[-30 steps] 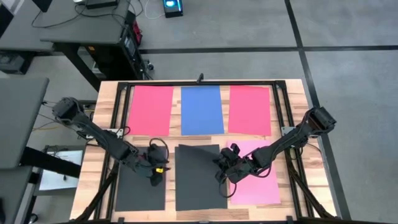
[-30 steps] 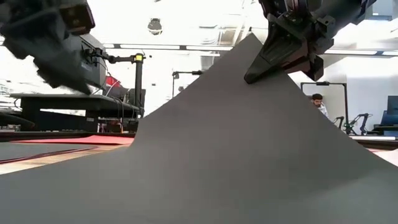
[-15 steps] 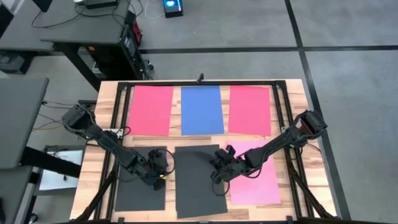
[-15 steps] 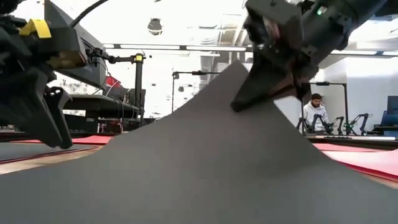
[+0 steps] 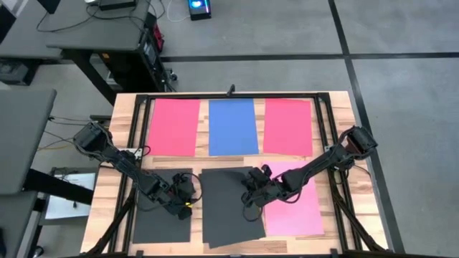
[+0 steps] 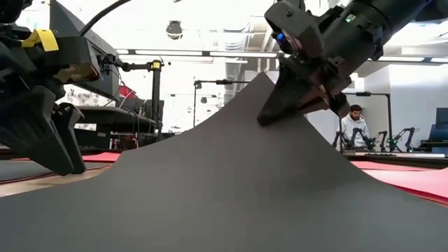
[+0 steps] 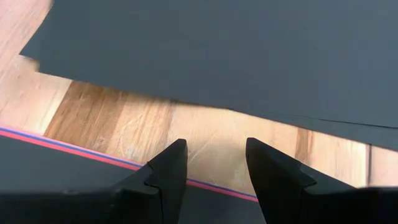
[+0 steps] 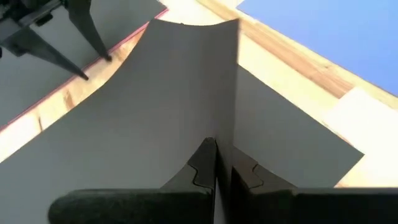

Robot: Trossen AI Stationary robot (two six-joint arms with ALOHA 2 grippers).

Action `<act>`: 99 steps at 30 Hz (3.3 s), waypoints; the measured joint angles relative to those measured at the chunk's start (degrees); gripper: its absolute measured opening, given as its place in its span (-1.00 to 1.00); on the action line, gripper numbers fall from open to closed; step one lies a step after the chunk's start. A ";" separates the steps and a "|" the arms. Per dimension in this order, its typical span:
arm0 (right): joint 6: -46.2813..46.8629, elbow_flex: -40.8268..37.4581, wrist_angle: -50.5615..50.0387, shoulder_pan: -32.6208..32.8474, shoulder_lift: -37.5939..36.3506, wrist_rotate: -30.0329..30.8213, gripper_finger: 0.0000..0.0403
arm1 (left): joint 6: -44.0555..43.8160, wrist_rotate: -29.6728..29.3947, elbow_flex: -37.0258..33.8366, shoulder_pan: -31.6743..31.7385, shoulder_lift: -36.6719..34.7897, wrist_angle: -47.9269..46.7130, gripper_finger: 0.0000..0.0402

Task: Organize paper
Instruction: Stack the black paper on top of the black paper

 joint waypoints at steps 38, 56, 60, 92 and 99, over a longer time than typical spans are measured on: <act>-2.78 1.07 0.35 0.17 -0.10 1.03 0.06 | 2.22 -7.70 -0.09 1.70 0.09 2.73 -0.26; -7.48 6.69 -11.54 0.07 -0.11 -2.34 0.17 | 2.23 -6.39 -0.09 1.68 0.07 2.69 -0.26; -7.46 6.69 -11.63 0.07 -0.12 -2.54 0.17 | 2.23 -6.39 -0.09 1.68 0.04 2.69 -0.26; -12.27 14.40 -31.26 6.02 -0.07 -14.60 0.09 | 2.73 -2.86 -0.07 1.66 0.04 2.64 -0.26; -12.42 14.40 -31.78 12.09 1.90 -14.52 -0.43 | 3.38 1.95 -0.04 0.13 0.00 2.92 -0.26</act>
